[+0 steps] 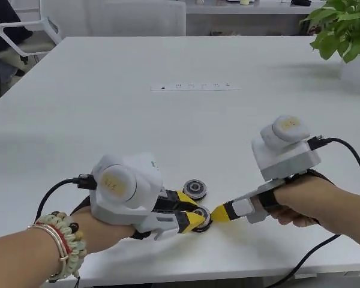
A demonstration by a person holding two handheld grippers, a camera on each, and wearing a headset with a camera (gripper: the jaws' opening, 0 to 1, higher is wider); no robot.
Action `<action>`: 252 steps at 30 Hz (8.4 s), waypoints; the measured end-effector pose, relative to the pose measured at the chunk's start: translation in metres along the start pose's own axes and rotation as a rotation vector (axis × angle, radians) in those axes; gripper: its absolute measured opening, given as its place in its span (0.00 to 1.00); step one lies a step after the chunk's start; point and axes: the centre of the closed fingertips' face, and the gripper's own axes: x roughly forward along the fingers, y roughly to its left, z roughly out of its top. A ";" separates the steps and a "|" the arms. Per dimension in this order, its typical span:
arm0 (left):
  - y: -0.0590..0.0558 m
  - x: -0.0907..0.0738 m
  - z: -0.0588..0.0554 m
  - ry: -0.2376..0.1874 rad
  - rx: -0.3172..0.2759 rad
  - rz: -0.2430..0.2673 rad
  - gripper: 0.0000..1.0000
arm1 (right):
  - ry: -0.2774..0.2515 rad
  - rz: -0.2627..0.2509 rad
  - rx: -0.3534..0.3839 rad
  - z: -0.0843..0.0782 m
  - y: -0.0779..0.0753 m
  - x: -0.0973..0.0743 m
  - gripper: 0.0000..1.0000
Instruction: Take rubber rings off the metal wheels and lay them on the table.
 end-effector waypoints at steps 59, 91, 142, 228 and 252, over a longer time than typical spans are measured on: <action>0.002 0.001 0.000 -0.050 -0.045 -0.006 0.08 | 0.003 -0.070 -0.167 0.005 -0.012 -0.002 0.00; 0.004 0.002 0.001 -0.042 -0.035 0.016 0.08 | -0.130 0.137 0.187 0.031 0.024 -0.015 0.00; 0.008 0.000 0.000 -0.041 -0.063 0.036 0.08 | 0.033 -0.038 -0.515 0.000 0.005 -0.003 0.00; 0.009 -0.003 -0.003 -0.042 -0.095 0.034 0.08 | 0.027 -0.019 -0.538 0.001 0.007 0.002 0.00; 0.009 -0.003 -0.002 -0.044 -0.093 0.030 0.08 | -0.007 -0.039 -0.646 0.009 0.015 0.010 0.23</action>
